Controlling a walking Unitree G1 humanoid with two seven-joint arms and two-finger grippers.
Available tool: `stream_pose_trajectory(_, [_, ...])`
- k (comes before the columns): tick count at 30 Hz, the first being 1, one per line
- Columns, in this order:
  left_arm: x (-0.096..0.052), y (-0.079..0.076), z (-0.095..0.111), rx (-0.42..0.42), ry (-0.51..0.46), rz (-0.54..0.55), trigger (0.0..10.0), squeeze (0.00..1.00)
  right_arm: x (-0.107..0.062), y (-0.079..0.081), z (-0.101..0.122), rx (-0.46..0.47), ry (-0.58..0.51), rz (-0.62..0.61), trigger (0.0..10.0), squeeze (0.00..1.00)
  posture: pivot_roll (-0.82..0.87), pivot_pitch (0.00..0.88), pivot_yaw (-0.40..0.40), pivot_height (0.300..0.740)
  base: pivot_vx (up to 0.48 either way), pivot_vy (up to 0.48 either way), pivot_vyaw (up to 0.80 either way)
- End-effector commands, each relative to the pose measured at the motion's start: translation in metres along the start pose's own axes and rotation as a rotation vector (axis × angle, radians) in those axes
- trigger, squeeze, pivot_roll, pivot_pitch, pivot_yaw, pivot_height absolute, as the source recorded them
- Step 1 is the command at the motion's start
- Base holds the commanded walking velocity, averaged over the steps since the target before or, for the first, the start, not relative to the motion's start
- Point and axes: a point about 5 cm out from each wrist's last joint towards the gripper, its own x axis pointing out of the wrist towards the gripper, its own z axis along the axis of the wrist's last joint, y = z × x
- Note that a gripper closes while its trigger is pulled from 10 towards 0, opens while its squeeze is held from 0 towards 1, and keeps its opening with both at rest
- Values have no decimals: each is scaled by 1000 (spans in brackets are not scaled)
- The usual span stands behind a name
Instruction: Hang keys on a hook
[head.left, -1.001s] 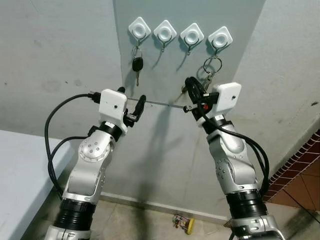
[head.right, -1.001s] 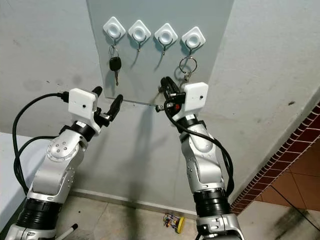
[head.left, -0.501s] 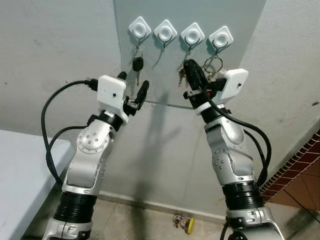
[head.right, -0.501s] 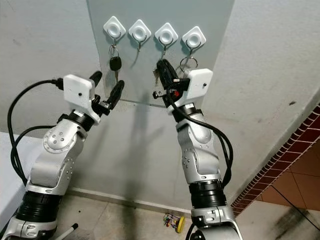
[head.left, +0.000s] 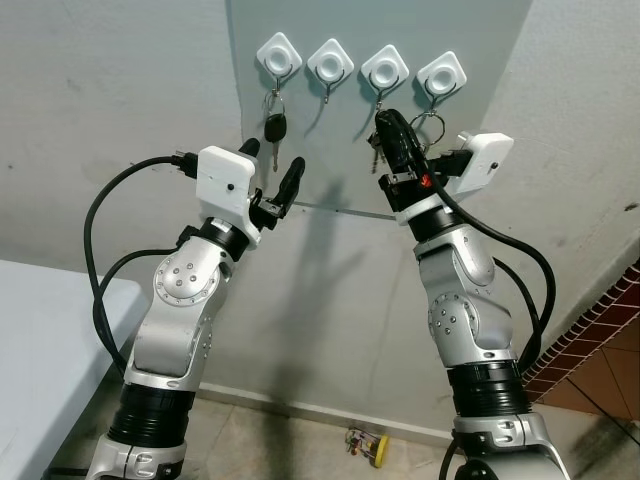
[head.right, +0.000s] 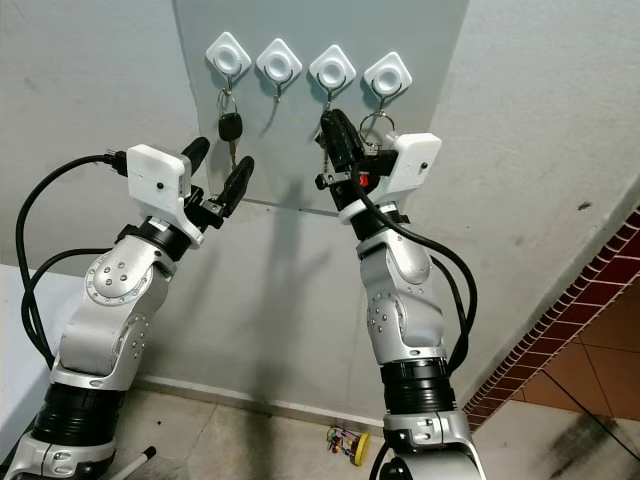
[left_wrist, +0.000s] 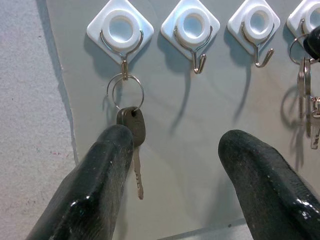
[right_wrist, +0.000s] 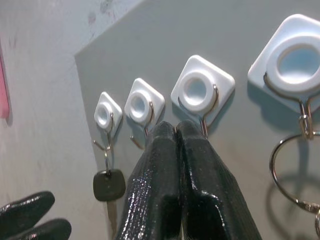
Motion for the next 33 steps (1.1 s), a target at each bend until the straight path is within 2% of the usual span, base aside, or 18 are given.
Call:
stream_pose_trajectory(1, [2, -4, 8, 7, -24, -23, 10000, 0, 6, 2, 9, 12, -34, 11, 10000, 0, -82, 0, -29, 724, 0, 0, 0])
stream_pose_trajectory(14, [2, -11, 13, 12, -27, -52, 10000, 0, 11, 2, 11, 45, -50, 3, 10000, 0, -73, 0, -27, 724, 0, 0, 0])
stream_pose_trajectory(17, [0, -17, 12, 14, -20, -76, 10000, 0, 11, 3, 11, 58, -49, 4, 10000, 0, -72, 0, -25, 724, 0, 0, 0])
stream_pose_trajectory(33, [0, -17, 14, 8, -17, -72, 10000, 0, 15, 4, 11, 118, -51, -8, 10000, 0, -67, 0, -31, 724, 0, 0, 0])
